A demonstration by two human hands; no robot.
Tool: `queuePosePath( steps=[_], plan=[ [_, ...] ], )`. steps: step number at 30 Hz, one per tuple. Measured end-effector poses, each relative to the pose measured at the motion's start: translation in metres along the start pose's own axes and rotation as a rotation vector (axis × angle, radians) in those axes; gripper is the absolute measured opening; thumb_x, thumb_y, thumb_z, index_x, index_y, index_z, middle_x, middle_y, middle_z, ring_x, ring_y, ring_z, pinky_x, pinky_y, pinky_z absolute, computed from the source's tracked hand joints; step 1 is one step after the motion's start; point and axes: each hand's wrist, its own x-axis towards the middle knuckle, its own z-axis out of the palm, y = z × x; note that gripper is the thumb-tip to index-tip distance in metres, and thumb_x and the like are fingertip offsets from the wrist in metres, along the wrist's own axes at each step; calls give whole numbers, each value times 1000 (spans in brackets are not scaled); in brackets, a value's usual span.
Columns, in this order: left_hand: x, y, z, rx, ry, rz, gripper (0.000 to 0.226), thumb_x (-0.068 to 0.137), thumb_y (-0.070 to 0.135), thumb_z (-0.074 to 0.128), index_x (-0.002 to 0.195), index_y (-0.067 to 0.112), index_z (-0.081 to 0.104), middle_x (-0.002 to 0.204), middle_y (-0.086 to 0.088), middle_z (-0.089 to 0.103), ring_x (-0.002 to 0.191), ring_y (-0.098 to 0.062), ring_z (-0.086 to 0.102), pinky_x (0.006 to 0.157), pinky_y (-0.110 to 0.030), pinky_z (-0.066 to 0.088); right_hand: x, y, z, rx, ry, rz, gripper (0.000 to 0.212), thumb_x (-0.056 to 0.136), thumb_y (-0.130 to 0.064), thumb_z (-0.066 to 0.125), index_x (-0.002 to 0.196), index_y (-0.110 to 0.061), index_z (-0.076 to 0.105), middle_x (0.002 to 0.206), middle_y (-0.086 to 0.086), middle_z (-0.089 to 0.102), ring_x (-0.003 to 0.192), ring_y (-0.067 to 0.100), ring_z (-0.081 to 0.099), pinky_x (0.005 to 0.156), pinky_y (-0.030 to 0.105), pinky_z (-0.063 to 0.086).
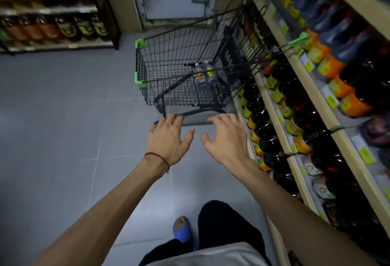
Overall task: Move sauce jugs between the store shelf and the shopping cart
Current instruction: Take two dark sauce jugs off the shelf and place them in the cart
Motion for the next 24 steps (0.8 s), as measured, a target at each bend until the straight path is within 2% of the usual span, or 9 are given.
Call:
queuePosePath(
  steps=[6,14,19,24],
  plan=[
    [136,-26,15,7,-10,-8,49,97,59,40,125,21,56,114,0,59,104,-26,59,85,-44,51,140,18,33,14,1,-26,49,80,-44,58,118,-17,72,115,0,70,116,25,56,101,40,43],
    [318,-13,35,-32,-63,-57,47,99,58,41,126,22,55,116,-2,59,108,-27,59,89,-46,52,316,73,54,36,-85,-32,45,80,-44,59,113,-18,73,111,1,70,111,27,58,92,42,49],
    [396,-13,57,-49,-162,-105,49,98,58,39,128,22,53,123,-4,59,114,-29,58,92,-49,52,403,102,67,36,-152,-17,34,84,-37,69,114,-20,70,113,1,67,110,23,54,87,37,45],
    [471,-30,87,-59,-283,-114,51,98,58,41,132,22,52,130,-4,59,121,-29,56,96,-46,48,471,127,100,25,-237,62,39,85,-39,70,117,-17,68,116,2,66,110,24,54,93,42,48]
  ],
)
